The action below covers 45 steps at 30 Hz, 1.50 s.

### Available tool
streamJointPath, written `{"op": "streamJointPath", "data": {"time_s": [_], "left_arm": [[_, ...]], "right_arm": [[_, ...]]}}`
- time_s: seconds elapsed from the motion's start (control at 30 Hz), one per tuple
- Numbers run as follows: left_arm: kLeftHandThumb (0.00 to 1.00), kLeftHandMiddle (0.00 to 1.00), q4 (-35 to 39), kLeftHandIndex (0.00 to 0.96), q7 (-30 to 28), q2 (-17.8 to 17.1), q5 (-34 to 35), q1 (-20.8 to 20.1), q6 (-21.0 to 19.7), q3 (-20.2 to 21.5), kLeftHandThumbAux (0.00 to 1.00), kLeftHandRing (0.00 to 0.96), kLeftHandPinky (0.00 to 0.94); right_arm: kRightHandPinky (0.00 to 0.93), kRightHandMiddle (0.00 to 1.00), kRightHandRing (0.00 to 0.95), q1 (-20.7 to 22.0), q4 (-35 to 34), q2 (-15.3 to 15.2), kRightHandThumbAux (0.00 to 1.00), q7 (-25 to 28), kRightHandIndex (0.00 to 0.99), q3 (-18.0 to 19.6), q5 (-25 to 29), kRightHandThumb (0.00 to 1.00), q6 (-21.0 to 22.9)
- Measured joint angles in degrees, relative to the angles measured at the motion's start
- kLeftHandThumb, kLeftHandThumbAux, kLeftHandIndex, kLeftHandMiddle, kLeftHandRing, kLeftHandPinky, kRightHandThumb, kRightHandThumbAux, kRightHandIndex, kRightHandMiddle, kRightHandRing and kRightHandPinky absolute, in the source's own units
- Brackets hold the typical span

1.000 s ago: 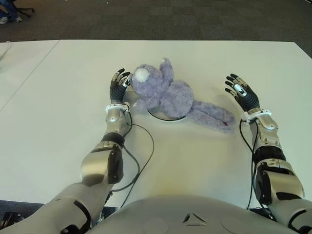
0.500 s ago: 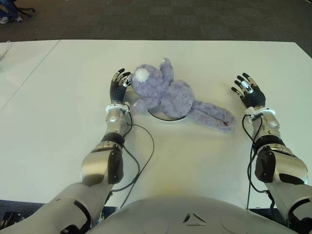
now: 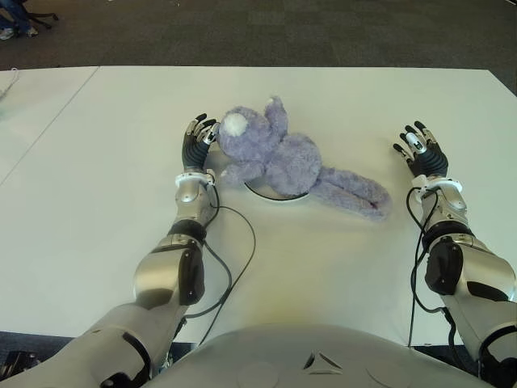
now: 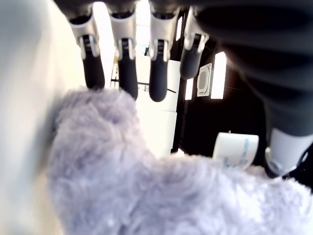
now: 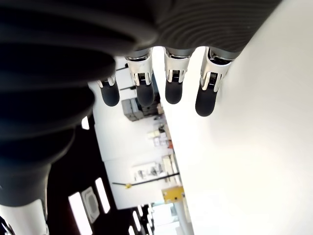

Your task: Put the doll into the plate.

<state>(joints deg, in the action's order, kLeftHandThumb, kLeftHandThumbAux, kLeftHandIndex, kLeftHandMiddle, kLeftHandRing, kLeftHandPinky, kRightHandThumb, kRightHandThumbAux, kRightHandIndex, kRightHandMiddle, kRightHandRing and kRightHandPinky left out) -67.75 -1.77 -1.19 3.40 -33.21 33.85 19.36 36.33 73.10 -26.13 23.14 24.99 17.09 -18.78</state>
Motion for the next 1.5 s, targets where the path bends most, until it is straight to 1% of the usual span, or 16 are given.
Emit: {"op": "streamJointPath", "data": {"time_s": [0.2, 0.33, 0.53, 0.67, 0.7, 0.77, 0.9, 1.0, 1.27, 1.43, 1.5], "left_arm": [[0.0, 0.27, 0.0, 0.187, 0.0, 0.0, 0.0, 0.0, 0.0, 0.0, 0.573, 0.283, 0.275], [0.0, 0.266, 0.0, 0.18, 0.0, -0.1, 0.0, 0.2, 0.0, 0.1, 0.564, 0.277, 0.269], [0.0, 0.273, 0.0, 0.186, 0.0, -0.3, 0.0, 0.2, 0.0, 0.1, 0.574, 0.289, 0.292], [0.0, 0.274, 0.0, 0.194, 0.0, -0.3, 0.0, 0.2, 0.0, 0.1, 0.578, 0.293, 0.296], [0.0, 0.275, 0.0, 0.193, 0.0, -0.3, 0.0, 0.2, 0.0, 0.1, 0.581, 0.294, 0.289], [0.0, 0.278, 0.0, 0.192, 0.0, -0.3, 0.0, 0.2, 0.0, 0.1, 0.582, 0.295, 0.287], [0.0, 0.284, 0.0, 0.184, 0.0, -0.3, 0.0, 0.2, 0.0, 0.1, 0.584, 0.301, 0.296], [0.0, 0.286, 0.0, 0.172, 0.0, -0.3, 0.0, 0.2, 0.1, 0.1, 0.58, 0.308, 0.305], [0.0, 0.289, 0.0, 0.185, 0.0, -0.4, 0.0, 0.3, 0.2, 0.1, 0.58, 0.312, 0.307], [0.0, 0.284, 0.0, 0.184, 0.0, -0.5, 0.0, 0.4, 0.2, 0.1, 0.581, 0.304, 0.299], [0.0, 0.282, 0.0, 0.181, 0.0, -0.5, 0.0, 0.5, 0.2, 0.1, 0.578, 0.298, 0.282]], "right_arm": [[0.053, 0.059, 0.047, 0.6, 0.3, 0.6, 0.741, -3.3, 0.064, -0.5, -1.4, 0.0, -0.1], [0.059, 0.061, 0.05, 1.2, 0.3, 1.7, 0.723, -7.1, 0.059, -2.5, -3.9, 0.0, -1.2], [0.09, 0.081, 0.069, 2.2, 0.4, 4.6, 0.702, -12.8, 0.072, -7.0, -9.3, 0.0, -3.3], [0.129, 0.12, 0.102, 2.6, 0.4, 6.6, 0.697, -16.5, 0.106, -10.1, -13.1, 0.0, -5.0], [0.164, 0.17, 0.141, 2.7, 0.4, 6.9, 0.716, -17.5, 0.149, -10.8, -14.1, 0.0, -5.5], [0.182, 0.196, 0.163, 2.6, 0.4, 7.6, 0.728, -19.8, 0.171, -12.4, -16.1, 0.0, -6.5], [0.199, 0.226, 0.194, 2.6, 0.6, 8.4, 0.75, -24.3, 0.2, -14.9, -19.4, 0.0, -7.8], [0.202, 0.237, 0.206, 2.5, 0.6, 8.7, 0.785, -26.6, 0.213, -15.8, -20.9, 0.0, -8.2], [0.183, 0.22, 0.193, 2.1, 0.5, 10.7, 0.799, -30.2, 0.204, -15.9, -21.5, 0.0, -9.4], [0.157, 0.196, 0.174, 0.8, 0.2, 12.4, 0.791, -30.7, 0.185, -14.4, -20.8, 0.0, -10.8], [0.157, 0.189, 0.168, 0.6, -0.1, 13.1, 0.788, -30.3, 0.177, -13.3, -19.8, 0.0, -11.2]]}}
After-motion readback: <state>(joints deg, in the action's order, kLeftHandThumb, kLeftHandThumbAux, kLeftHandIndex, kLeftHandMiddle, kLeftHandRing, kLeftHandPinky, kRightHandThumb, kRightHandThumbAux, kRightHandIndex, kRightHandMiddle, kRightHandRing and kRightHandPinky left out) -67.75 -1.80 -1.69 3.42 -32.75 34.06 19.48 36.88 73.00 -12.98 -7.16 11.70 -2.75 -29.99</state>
